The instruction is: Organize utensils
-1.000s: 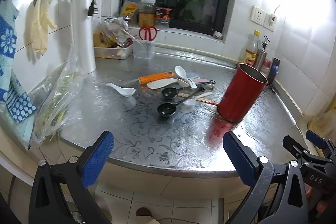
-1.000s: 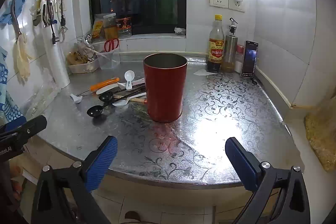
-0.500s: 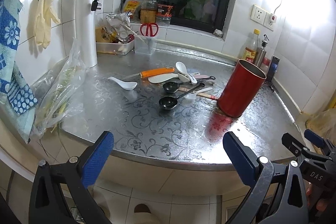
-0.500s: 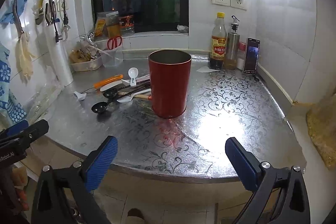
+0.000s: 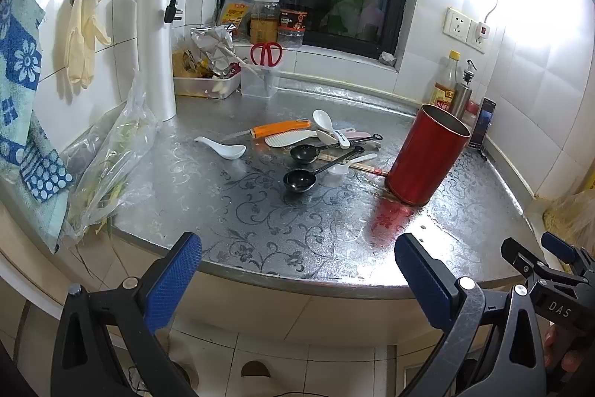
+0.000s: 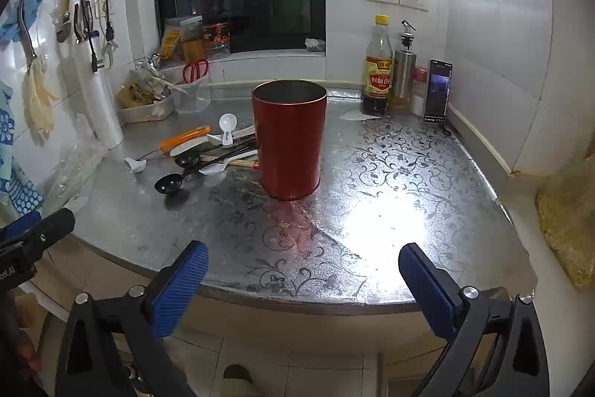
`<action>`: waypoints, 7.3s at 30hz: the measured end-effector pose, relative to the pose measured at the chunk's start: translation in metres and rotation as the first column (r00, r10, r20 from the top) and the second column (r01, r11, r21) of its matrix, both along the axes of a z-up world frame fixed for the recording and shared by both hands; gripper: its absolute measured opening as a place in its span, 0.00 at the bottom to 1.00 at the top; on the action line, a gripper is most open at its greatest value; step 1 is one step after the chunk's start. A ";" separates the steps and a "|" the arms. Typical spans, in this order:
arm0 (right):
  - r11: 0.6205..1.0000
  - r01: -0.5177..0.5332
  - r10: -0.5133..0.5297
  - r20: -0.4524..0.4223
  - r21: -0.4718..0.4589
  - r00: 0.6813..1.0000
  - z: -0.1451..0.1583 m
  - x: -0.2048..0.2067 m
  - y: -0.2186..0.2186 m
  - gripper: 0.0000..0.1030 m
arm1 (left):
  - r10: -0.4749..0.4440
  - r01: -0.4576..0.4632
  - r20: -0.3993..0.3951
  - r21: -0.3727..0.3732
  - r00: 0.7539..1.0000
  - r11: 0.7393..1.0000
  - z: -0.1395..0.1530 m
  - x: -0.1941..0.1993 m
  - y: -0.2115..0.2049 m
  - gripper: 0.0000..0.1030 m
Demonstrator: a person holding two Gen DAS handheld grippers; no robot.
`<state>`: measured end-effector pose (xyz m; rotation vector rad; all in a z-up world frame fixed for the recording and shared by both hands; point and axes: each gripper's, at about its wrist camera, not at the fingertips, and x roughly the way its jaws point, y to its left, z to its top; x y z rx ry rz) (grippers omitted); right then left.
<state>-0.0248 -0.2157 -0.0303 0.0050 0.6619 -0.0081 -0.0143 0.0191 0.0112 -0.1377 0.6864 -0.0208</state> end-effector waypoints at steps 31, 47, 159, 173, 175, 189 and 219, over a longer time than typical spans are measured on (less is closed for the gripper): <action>1.000 0.003 -0.003 0.009 -0.001 1.000 0.002 -0.004 -0.015 1.00 | -0.006 0.007 -0.069 0.015 0.998 1.000 -0.001 0.000 -0.024 1.00; 1.000 0.001 -0.001 -0.010 -0.001 1.000 -0.003 -0.001 -0.022 1.00 | 0.005 -0.005 -0.100 0.000 0.995 1.000 -0.011 0.006 -0.021 1.00; 0.979 -0.203 0.202 0.046 0.003 0.978 -0.028 0.214 0.004 0.89 | 0.041 -0.168 -0.481 -0.225 0.876 0.960 -0.102 0.203 0.028 0.10; 0.980 -0.201 0.200 0.043 0.004 0.979 -0.028 0.215 0.003 0.89 | 0.103 -0.157 -0.296 -0.163 0.950 0.974 -0.049 0.201 0.037 0.05; 0.980 -0.201 0.200 0.043 0.003 0.979 -0.028 0.215 0.003 0.90 | 0.103 -0.142 -0.251 -0.144 0.963 0.979 -0.034 0.199 0.036 0.05; 0.980 -0.200 0.200 0.042 0.005 0.979 -0.028 0.215 0.003 0.90 | -0.088 0.088 0.040 -0.008 0.995 0.996 0.081 0.172 -0.001 0.05; 0.978 -0.209 0.209 0.033 0.005 0.977 -0.027 0.217 0.003 0.90 | -0.251 0.244 0.043 0.125 0.967 0.962 0.107 0.181 -0.067 0.30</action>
